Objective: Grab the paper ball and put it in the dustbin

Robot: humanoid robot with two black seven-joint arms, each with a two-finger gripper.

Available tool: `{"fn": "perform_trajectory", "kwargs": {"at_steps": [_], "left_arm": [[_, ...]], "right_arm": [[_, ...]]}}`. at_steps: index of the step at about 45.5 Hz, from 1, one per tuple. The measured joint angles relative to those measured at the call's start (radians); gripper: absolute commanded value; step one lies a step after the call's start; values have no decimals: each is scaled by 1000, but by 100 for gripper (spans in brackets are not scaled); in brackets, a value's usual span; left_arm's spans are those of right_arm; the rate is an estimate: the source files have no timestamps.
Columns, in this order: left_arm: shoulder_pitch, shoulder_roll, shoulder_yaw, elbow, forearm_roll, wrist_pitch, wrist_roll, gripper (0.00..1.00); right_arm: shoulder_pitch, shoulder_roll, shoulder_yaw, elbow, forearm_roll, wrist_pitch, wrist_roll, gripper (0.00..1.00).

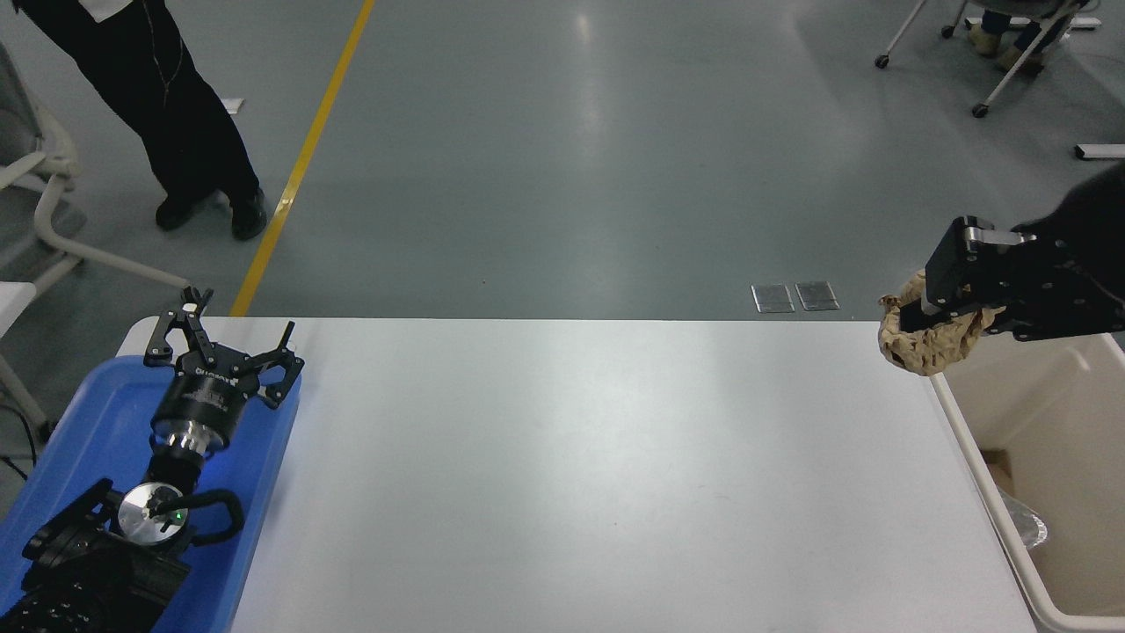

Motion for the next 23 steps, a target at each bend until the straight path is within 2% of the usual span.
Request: {"fn": "perform_trajectory", "kwargs": {"at_steps": [12, 23], "left_arm": [[0, 0, 0, 0, 0, 0, 0, 99], [0, 0, 0, 0, 0, 0, 0, 99]], "right_arm": [[-393, -62, 39, -221, 9, -245, -1, 0], [-857, -98, 219, -476, 74, -470, -2, 0]]}}
